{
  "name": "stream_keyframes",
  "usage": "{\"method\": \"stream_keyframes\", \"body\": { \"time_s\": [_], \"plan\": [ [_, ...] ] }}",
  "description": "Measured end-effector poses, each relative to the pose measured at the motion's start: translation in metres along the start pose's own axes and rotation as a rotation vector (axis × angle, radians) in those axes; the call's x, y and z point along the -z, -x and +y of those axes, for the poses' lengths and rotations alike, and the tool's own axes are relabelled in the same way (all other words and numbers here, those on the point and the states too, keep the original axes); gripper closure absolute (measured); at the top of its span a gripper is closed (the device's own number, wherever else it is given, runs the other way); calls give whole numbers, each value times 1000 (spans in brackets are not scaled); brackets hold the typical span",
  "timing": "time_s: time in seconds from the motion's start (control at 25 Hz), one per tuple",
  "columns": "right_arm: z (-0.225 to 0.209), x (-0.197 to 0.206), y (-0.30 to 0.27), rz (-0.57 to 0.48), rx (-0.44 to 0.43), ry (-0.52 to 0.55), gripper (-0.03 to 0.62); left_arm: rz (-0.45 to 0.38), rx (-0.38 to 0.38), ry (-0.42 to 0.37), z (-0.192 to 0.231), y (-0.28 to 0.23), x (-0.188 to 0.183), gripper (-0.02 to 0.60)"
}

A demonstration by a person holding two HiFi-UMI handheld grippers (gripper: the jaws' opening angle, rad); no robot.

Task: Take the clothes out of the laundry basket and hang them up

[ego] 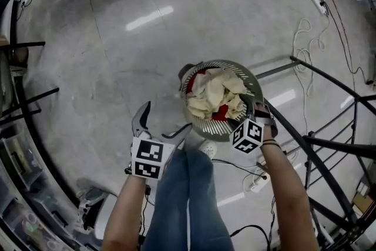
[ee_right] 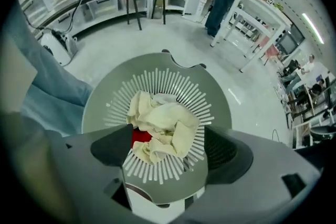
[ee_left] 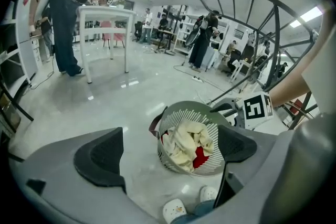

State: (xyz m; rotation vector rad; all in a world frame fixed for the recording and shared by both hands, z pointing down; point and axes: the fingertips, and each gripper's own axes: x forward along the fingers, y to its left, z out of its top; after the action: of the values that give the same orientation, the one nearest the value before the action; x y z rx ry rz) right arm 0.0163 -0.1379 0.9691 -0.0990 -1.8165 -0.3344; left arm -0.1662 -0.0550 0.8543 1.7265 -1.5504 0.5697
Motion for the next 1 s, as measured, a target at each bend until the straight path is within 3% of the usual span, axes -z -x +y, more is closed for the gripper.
{"method": "stream_keyframes", "body": {
  "time_s": [0.24, 0.36, 0.68, 0.8, 1.0],
  "plan": [
    [-9, 6, -40, 41, 18, 67, 197, -3, 33, 37, -1, -12, 19, 15],
    [-16, 13, -59, 58, 36, 137, 246, 7, 47, 41, -3, -17, 33, 15],
    [8, 16, -115, 80, -27, 294, 306, 3, 41, 58, 7, -35, 55, 15],
    [19, 18, -133, 96, -47, 392, 306, 5, 38, 55, 14, -41, 60, 17],
    [18, 26, -163, 139, 11, 583, 307, 13, 18, 65, 22, -50, 74, 18]
  ]
}}
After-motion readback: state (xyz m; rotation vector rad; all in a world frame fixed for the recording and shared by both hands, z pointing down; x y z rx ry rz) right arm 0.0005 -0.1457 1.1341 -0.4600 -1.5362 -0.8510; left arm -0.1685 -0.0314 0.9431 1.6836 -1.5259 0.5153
